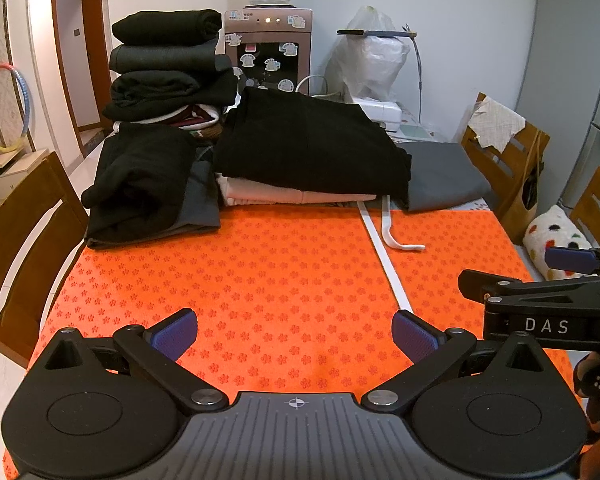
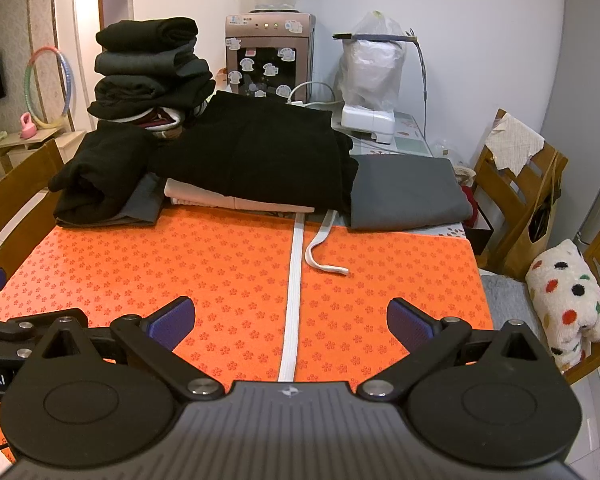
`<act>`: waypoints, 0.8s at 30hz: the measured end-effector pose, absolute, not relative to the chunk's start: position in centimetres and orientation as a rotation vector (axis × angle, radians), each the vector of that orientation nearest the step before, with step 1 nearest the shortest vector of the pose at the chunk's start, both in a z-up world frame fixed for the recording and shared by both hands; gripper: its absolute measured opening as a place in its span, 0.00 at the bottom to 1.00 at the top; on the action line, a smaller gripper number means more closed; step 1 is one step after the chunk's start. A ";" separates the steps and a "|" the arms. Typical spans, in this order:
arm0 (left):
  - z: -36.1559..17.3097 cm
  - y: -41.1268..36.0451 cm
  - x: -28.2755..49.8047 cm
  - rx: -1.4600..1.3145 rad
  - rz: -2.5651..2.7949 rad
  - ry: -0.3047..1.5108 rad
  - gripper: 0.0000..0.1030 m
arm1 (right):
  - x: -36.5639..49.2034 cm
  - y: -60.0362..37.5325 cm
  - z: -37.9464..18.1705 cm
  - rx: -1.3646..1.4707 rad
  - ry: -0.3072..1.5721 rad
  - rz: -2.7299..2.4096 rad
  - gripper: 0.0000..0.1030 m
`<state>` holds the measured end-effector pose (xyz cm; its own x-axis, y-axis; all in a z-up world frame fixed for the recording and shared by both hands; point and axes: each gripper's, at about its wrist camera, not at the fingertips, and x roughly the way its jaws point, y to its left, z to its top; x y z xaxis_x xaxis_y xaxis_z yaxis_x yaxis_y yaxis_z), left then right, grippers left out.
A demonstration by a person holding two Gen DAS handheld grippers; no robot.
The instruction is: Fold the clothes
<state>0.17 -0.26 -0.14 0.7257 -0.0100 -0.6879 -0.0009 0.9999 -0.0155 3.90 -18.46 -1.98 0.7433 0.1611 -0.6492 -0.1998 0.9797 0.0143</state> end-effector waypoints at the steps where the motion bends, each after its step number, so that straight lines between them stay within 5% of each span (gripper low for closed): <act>1: -0.2 -0.3 0.2 -0.015 -0.005 0.760 1.00 | 3.9 -18.5 -2.0 -0.057 0.708 0.198 1.00; 24: -0.5 -0.4 0.9 0.009 -0.010 0.785 1.00 | 4.2 -18.6 -2.4 -0.050 0.718 0.198 1.00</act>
<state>0.86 -0.41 -0.48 0.7071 -0.0055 -0.7071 0.0121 0.9999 0.0043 4.16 -18.59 -2.36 0.7354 0.1626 -0.6579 -0.1970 0.9802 0.0221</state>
